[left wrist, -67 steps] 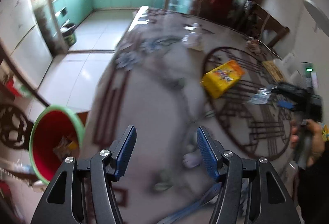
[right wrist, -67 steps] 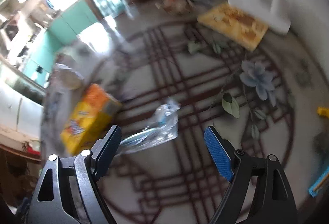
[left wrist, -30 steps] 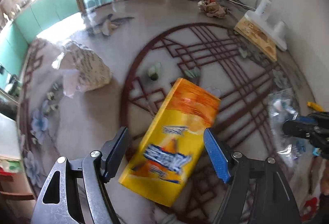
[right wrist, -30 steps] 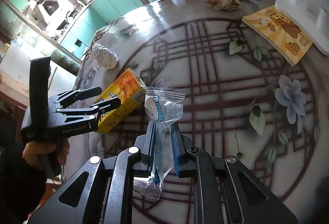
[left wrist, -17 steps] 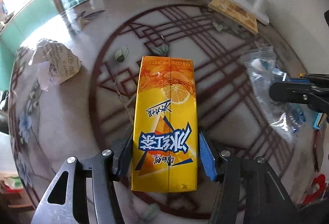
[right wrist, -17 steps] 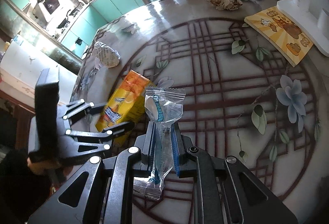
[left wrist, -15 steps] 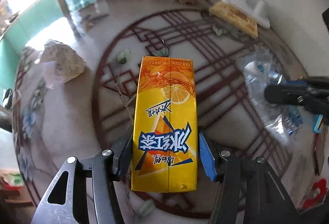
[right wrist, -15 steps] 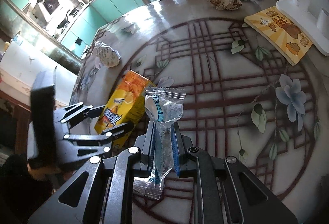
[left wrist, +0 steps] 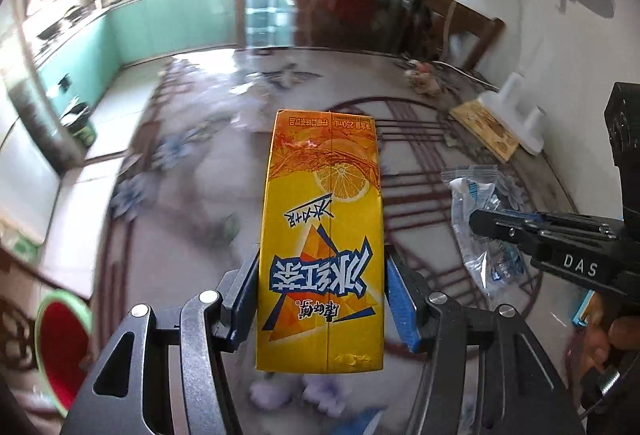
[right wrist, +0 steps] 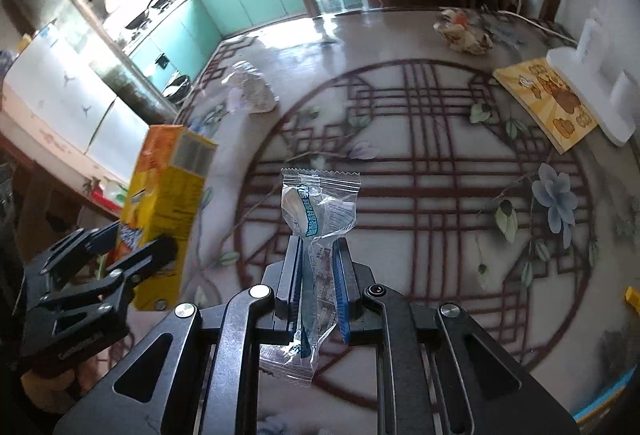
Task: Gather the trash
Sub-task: 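Carry the juice carton and candy wrapper over the red bucket and release them, then move both open grippers back over the table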
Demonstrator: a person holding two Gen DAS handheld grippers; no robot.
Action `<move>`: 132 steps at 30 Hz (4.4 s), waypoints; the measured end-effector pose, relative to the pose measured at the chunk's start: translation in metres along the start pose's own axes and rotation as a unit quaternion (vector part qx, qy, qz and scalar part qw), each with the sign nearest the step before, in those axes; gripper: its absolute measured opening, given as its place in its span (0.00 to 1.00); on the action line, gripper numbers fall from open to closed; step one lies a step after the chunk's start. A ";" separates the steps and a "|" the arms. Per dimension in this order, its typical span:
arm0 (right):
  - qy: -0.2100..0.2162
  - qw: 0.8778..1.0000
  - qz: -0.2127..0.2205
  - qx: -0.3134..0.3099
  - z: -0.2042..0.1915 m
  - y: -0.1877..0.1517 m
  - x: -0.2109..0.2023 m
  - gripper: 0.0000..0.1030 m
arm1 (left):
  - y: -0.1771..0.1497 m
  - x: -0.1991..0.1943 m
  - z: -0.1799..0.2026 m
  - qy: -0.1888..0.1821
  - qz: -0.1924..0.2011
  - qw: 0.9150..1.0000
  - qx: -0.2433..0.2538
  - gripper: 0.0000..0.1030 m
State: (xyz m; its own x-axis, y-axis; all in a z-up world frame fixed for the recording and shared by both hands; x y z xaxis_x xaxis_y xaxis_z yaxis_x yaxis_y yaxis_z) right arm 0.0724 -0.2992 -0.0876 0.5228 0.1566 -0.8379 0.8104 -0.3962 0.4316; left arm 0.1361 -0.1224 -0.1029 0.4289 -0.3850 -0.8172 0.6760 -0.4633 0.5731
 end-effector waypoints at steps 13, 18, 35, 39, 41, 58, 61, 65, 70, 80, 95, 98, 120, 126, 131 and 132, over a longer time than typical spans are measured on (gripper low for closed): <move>0.005 0.998 0.005 -0.070 -0.080 -0.038 -0.014 0.14 | -0.068 -0.070 -0.052 0.034 0.023 0.997 -0.066 0.54; 0.006 0.995 0.005 -0.097 -0.110 -0.050 -0.015 0.14 | -0.084 -0.090 -0.072 0.045 0.030 0.995 -0.084 0.54; 0.027 0.985 -0.007 -0.168 -0.207 -0.082 -0.001 0.14 | -0.160 -0.138 -0.169 0.091 0.030 0.981 -0.167 0.54; 0.031 0.983 -0.014 -0.181 -0.229 -0.088 0.009 0.14 | -0.177 -0.146 -0.192 0.101 0.030 0.977 -0.184 0.54; 0.032 0.982 -0.017 -0.185 -0.237 -0.091 0.012 0.14 | -0.186 -0.150 -0.203 0.105 0.030 0.975 -0.191 0.54; 0.056 0.965 -0.060 -0.250 -0.328 -0.109 0.065 0.14 | -0.241 -0.151 -0.295 0.152 -0.008 0.952 -0.265 0.55; 0.060 0.961 -0.071 -0.261 -0.342 -0.112 0.078 0.14 | -0.251 -0.142 -0.312 0.158 -0.022 0.947 -0.279 0.55; 0.065 0.954 -0.085 -0.278 -0.358 -0.117 0.093 0.14 | -0.260 -0.131 -0.326 0.163 -0.037 0.943 -0.288 0.55; 0.071 0.948 -0.101 -0.292 -0.374 -0.120 0.110 0.14 | -0.265 -0.117 -0.341 0.163 -0.050 0.939 -0.299 0.55; 0.085 0.941 -0.134 -0.300 -0.389 -0.126 0.132 0.14 | -0.268 -0.100 -0.360 0.164 -0.067 0.933 -0.313 0.55; 0.086 0.937 -0.127 -0.314 -0.397 -0.127 0.134 0.14 | -0.269 -0.094 -0.366 0.170 -0.071 0.928 -0.324 0.56; 0.092 0.936 -0.122 -0.317 -0.399 -0.127 0.132 0.19 | -0.266 -0.094 -0.369 0.172 -0.071 0.928 -0.322 0.57; 0.026 0.962 -0.004 -0.271 -0.289 -0.059 0.057 0.48 | -0.177 -0.089 -0.288 0.140 -0.035 0.960 -0.241 0.66; -0.074 0.976 0.064 -0.196 -0.167 0.027 0.022 0.52 | -0.115 -0.076 -0.223 0.103 -0.010 0.977 -0.185 0.66; -0.160 0.970 0.092 -0.158 -0.057 0.109 0.017 0.54 | -0.061 -0.058 -0.164 0.071 0.003 0.987 -0.147 0.66; -0.173 0.969 0.091 -0.153 -0.038 0.124 0.020 0.54 | -0.051 -0.054 -0.154 0.067 0.005 0.988 -0.142 0.66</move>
State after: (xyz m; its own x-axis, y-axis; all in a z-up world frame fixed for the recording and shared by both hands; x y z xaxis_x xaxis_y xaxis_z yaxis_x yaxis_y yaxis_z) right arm 0.1939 -0.3106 -0.0382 0.5878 -0.2239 -0.7774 0.7809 -0.0939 0.6175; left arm 0.1709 0.0454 -0.0972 0.4992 -0.2700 -0.8233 0.8037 -0.2109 0.5565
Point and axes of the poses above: each gripper's, at about its wrist camera, not at the fingertips, and x roughly the way its jaws point, z to its right, y to its top, the point moved 1 cm from there along x, roughly the way its jaws point, and after that the axes turned 7 degrees about x, right-handed, at the moved point
